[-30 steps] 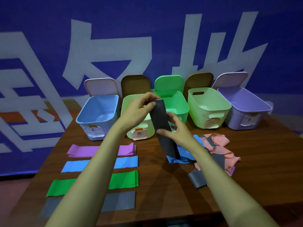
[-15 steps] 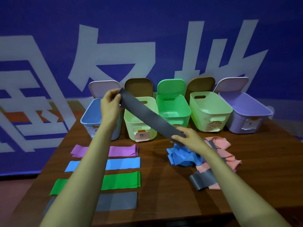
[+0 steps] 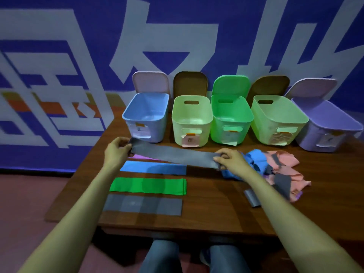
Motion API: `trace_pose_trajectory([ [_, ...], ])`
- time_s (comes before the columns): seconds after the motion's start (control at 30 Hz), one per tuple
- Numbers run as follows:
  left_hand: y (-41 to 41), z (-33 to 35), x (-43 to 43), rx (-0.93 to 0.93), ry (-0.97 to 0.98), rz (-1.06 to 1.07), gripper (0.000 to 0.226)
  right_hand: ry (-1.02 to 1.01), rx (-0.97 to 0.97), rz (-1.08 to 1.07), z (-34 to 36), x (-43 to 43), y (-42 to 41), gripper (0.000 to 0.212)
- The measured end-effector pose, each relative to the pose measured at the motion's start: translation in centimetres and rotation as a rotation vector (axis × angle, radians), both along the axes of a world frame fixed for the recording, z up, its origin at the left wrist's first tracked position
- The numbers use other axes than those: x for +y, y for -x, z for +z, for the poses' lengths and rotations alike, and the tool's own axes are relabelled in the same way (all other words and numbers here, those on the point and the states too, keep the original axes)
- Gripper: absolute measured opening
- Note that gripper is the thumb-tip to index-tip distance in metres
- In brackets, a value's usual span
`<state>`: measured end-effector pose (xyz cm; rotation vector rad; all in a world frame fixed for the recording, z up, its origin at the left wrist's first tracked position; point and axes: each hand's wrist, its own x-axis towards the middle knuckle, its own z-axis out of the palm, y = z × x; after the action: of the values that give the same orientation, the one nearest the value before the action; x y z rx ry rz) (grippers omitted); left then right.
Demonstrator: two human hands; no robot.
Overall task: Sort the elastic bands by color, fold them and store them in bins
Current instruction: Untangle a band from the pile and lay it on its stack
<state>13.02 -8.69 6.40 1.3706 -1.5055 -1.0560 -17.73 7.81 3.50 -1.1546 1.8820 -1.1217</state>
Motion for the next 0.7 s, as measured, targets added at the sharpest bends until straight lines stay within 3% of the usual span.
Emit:
trace_pose_trajectory([
  [0.2,-8.1,-4.9,0.9,-0.186,-0.105,0.139,0.009,-0.077,-0.035,0.064,-3.2,0.5,-7.6,0.021],
  [0.47,-13.1,-6.6,3.6,-0.394,-0.025,0.268,0.022,-0.15,0.097,0.128,-4.4,1.0,-13.3,0.019],
  [0.7,-14.6,-7.9,3.9,-0.482,0.007,0.245,0.021,-0.18,0.211,0.134,-5.9,1.3,-15.2,0.023],
])
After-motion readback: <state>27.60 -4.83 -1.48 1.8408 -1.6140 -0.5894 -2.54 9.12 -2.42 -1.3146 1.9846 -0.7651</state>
